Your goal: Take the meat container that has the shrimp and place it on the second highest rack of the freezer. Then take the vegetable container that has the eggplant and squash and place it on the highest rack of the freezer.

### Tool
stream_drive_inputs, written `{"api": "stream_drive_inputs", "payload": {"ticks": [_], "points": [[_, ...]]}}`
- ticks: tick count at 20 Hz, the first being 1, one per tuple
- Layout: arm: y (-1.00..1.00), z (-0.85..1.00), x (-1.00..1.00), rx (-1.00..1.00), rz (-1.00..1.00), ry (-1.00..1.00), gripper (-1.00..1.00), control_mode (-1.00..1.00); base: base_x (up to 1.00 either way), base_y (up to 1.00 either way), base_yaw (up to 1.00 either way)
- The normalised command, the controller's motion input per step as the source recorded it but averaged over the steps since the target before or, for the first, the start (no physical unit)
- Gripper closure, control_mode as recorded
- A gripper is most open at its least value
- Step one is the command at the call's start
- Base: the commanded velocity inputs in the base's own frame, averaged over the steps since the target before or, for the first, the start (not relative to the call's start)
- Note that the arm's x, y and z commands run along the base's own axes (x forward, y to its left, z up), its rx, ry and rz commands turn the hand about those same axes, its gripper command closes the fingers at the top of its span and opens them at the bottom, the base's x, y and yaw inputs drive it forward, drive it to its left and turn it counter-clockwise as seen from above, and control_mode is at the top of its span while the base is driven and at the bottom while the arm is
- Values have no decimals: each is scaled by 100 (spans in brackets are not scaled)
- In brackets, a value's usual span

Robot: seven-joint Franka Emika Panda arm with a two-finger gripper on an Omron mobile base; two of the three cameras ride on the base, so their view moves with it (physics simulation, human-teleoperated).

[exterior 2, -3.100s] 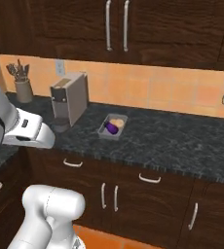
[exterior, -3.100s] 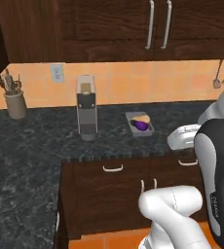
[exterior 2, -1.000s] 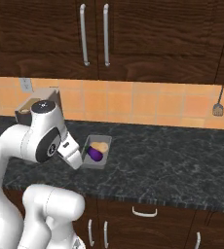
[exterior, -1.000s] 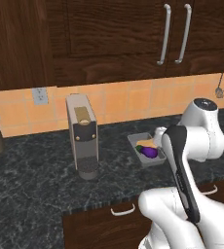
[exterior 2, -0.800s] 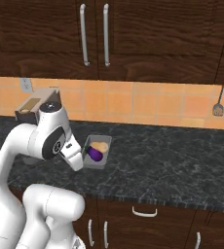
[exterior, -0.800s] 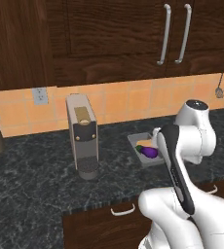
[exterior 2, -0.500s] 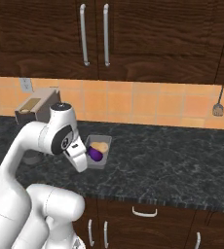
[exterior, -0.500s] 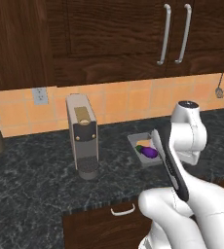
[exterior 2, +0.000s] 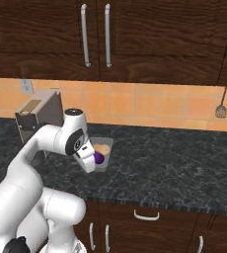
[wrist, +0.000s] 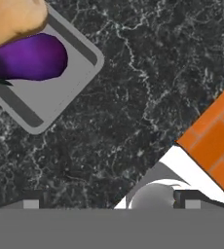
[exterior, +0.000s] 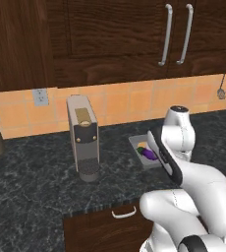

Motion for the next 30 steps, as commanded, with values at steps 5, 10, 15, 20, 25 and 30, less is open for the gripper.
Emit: {"api": "stream_drive_inputs", "payload": {"ticks": [5, 10, 15, 20, 25, 30], "points": [[0, -39, 48, 0, -3, 1, -100, -100, 0, 0, 0], [0, -37, 42, 0, -3, 0, -100, -100, 0, 0, 0], [-1, -34, 37, 0, -3, 1, -100, -100, 0, 0, 0], [-1, -20, 24, 0, -2, 0, -100, -100, 0, 0, 0], [0, -20, 21, 0, -1, 0, -100, -100, 0, 0, 0], [0, -25, 10, 0, -1, 0, -100, -100, 0, 0, 0]]}}
